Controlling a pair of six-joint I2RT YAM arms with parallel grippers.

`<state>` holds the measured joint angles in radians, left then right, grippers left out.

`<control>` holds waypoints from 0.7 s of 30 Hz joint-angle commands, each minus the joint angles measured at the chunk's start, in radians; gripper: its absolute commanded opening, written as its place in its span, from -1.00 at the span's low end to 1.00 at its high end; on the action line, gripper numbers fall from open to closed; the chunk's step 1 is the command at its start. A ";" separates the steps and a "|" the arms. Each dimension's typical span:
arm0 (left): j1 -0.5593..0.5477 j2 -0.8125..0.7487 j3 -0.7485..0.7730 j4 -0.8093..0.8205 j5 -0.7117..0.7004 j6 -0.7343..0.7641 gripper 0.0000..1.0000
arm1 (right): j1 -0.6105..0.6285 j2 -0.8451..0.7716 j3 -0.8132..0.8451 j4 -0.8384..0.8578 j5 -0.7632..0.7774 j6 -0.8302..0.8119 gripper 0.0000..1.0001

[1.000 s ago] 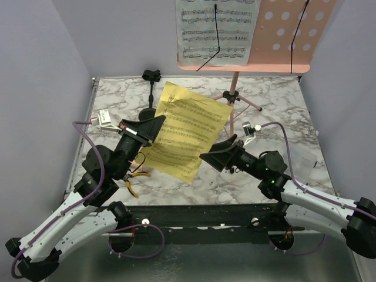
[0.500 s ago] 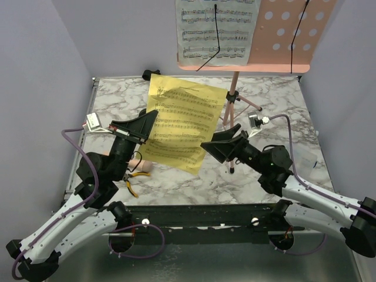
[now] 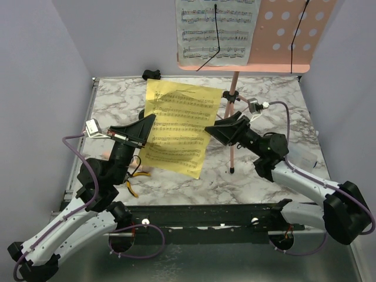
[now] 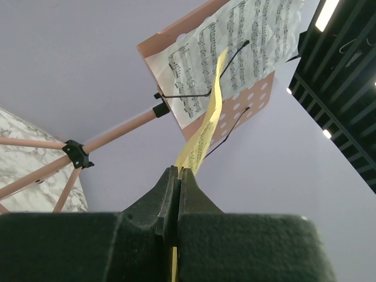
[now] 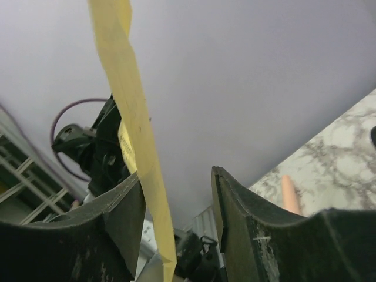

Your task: Set up the instrument practice props

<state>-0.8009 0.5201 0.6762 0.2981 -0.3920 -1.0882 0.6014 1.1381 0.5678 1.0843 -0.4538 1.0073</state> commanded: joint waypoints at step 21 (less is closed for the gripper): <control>-0.002 -0.002 0.173 -0.244 0.158 0.299 0.10 | -0.021 0.161 0.044 0.306 -0.182 0.152 -0.99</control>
<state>-0.8009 0.5236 0.6815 0.2745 -0.3649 -1.0096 0.5934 1.3163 0.5823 1.3510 -0.5930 1.1622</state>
